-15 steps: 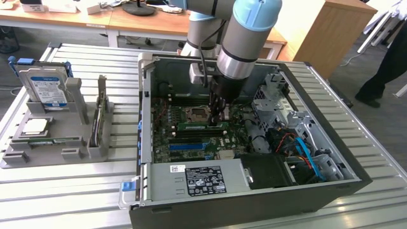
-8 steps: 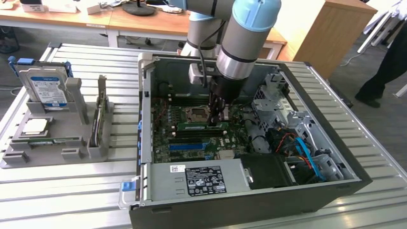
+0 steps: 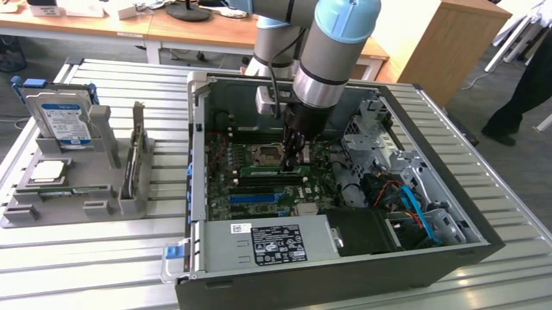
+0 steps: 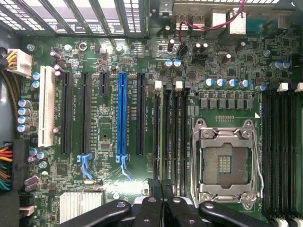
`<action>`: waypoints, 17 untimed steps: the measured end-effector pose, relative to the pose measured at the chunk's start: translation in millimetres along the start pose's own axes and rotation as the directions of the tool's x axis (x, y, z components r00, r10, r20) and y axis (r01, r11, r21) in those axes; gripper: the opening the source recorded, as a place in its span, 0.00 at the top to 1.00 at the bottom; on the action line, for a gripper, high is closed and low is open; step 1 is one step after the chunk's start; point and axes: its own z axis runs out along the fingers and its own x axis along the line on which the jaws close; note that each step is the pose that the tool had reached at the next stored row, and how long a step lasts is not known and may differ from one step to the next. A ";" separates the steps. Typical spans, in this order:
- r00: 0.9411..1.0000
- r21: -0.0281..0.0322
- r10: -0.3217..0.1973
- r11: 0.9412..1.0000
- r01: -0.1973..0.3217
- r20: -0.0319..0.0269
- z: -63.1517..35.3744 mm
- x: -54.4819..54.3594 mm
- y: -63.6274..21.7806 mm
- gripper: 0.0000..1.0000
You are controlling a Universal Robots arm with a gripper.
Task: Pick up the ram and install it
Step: 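Insert the ram into the slot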
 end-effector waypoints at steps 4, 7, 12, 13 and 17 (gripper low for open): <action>1.000 0.000 0.000 1.000 0.000 0.000 0.0 0.3 -0.1 0.88; 1.000 0.000 0.000 1.000 0.000 0.000 0.8 0.4 -0.1 0.88; 1.000 0.000 0.000 1.000 0.000 0.000 3.5 0.4 -0.2 0.88; 1.000 0.000 0.000 1.000 0.000 0.000 3.9 0.4 -0.2 0.88; 1.000 0.000 0.000 1.000 0.000 0.000 4.0 0.4 -0.2 0.88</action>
